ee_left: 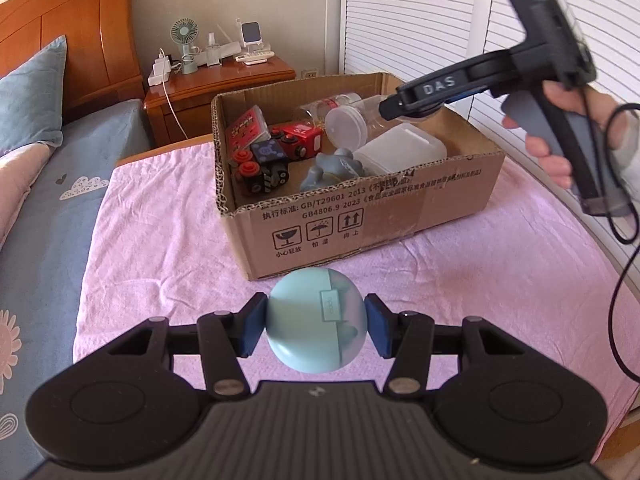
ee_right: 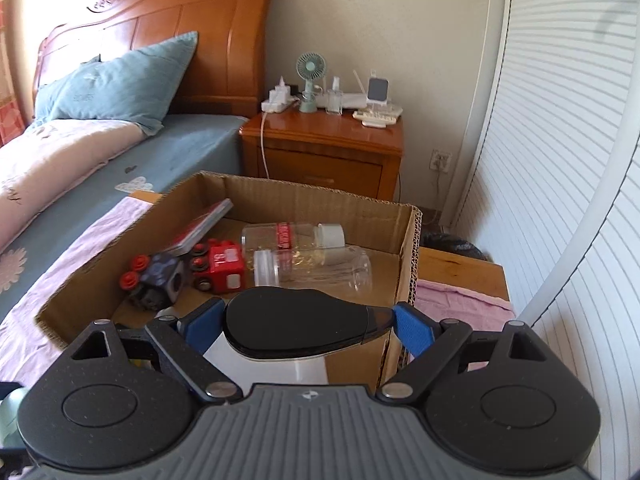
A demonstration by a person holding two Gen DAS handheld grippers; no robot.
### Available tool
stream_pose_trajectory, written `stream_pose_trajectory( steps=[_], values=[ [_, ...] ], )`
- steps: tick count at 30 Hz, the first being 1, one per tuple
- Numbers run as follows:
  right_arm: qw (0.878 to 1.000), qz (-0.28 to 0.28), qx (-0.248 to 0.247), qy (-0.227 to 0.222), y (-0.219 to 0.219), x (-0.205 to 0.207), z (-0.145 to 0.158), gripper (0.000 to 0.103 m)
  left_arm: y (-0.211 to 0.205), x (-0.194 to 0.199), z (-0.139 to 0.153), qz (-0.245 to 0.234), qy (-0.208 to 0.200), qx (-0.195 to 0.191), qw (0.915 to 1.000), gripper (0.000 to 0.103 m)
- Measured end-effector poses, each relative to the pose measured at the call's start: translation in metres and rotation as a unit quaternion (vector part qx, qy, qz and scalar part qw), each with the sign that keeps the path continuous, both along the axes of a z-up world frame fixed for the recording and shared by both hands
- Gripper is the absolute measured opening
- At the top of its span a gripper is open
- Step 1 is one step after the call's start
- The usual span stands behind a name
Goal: Organize rigid objects
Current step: 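Carry the black oval object into the box and open the right tool, then lower the blue egg case into the box and open the left tool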
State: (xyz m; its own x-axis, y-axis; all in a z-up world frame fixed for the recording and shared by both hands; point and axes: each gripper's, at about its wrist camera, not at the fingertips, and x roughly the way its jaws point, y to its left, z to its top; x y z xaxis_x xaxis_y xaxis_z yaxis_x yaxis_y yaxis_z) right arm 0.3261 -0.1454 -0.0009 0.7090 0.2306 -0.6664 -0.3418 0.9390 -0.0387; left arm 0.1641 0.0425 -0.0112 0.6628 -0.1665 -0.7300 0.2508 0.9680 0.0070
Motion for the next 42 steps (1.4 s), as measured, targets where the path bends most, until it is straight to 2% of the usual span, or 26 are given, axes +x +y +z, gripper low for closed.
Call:
stream_pose_trajectory(
  steps=[4, 6, 14, 22, 27, 33, 38, 42],
  values=[
    [1.000, -0.008, -0.002, 0.006, 0.001, 0.012, -0.006, 0.094, 0.004, 0.001, 0.000, 0.002, 0.001, 0.001, 1.0000, 0.052],
    [1.000, -0.008, 0.003, 0.001, -0.001, 0.008, -0.006, 0.103, 0.004, 0.002, 0.000, 0.004, 0.002, 0.000, 1.0000, 0.052],
    [1.000, -0.004, -0.004, 0.015, -0.002, -0.019, 0.005, 0.103, -0.001, 0.001, 0.009, -0.003, -0.005, 0.002, 1.0000, 0.052],
    [0.999, -0.012, -0.029, 0.044, -0.002, -0.058, 0.016, 0.103, -0.014, 0.006, 0.034, -0.016, -0.025, 0.003, 0.9996, 0.052],
    [0.998, -0.023, -0.044, 0.034, -0.005, -0.080, 0.014, 0.103, -0.023, 0.026, 0.052, -0.020, -0.044, 0.006, 0.9988, 0.052],
    [0.998, -0.040, -0.009, 0.053, -0.020, -0.097, 0.009, 0.103, -0.035, 0.071, 0.062, -0.018, -0.053, 0.010, 0.9984, 0.052],
    [0.996, -0.054, 0.012, 0.069, -0.026, -0.105, 0.000, 0.103, -0.048, 0.113, 0.051, -0.013, -0.048, 0.020, 0.9986, 0.052],
    [0.995, -0.066, 0.009, 0.076, -0.030, -0.109, -0.004, 0.103, -0.055, 0.136, 0.035, -0.013, -0.028, 0.020, 0.9993, 0.052]
  ],
)
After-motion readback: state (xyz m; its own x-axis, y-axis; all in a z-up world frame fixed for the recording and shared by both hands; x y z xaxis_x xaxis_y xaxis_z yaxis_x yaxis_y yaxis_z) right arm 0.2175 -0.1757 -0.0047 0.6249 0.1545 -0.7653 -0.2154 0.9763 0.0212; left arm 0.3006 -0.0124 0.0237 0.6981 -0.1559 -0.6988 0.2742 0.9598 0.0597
